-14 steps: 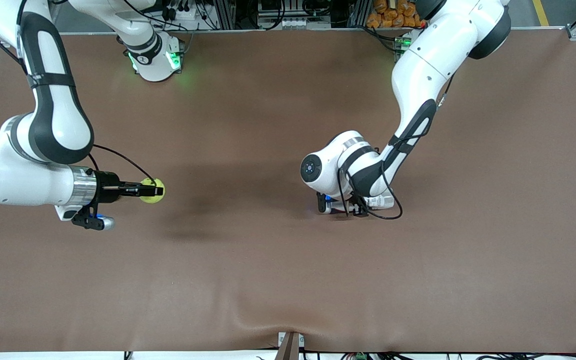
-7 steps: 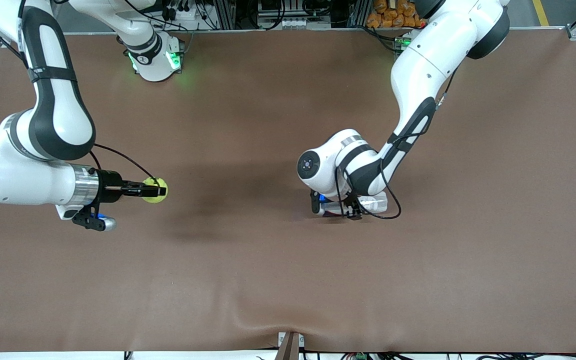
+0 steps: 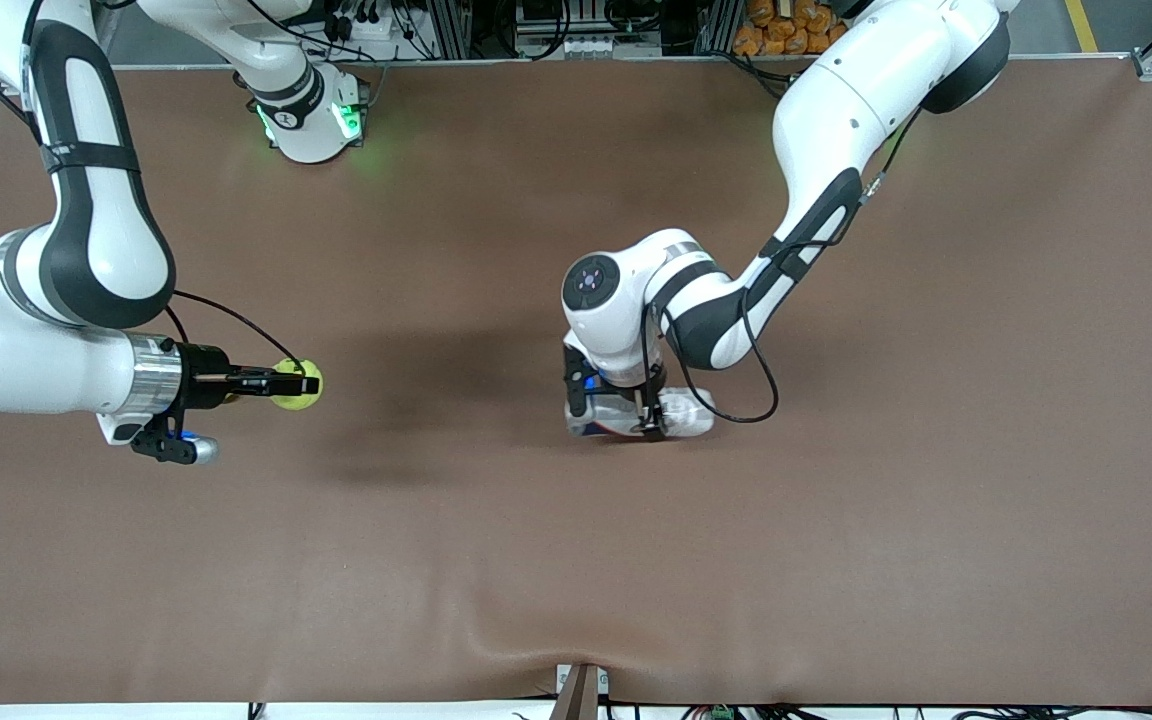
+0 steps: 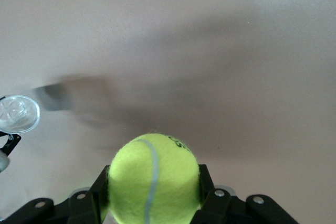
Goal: Insert tennis ball vertically with right arm
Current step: 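Lift the tube upright with the left gripper while the right gripper lifts the ball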
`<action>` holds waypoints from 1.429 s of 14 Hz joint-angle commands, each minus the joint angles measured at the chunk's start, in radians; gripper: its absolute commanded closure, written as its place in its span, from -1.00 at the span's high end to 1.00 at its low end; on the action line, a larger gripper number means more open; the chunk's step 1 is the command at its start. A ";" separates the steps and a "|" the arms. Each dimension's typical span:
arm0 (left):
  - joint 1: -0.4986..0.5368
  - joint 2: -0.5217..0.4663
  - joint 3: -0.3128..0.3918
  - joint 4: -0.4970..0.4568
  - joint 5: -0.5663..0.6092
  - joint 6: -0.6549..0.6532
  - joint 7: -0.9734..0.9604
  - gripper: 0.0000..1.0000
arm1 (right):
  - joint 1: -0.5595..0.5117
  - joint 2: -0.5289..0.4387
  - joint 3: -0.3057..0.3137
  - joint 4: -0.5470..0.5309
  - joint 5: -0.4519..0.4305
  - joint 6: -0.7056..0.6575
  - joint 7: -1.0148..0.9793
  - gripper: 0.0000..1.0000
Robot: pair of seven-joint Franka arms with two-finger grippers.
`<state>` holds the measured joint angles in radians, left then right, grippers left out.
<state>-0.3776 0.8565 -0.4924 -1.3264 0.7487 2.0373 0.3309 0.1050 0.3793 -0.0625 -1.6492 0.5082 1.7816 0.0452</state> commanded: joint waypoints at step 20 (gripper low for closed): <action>-0.055 0.036 0.061 -0.049 0.003 0.943 -0.454 0.25 | -0.011 0.000 0.006 0.003 -0.096 -0.004 -0.165 -0.56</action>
<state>-0.4248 0.8760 -0.4423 -1.3550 0.7489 2.8926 -0.0980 0.0961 0.3802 -0.0623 -1.6566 0.4245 1.7831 -0.1106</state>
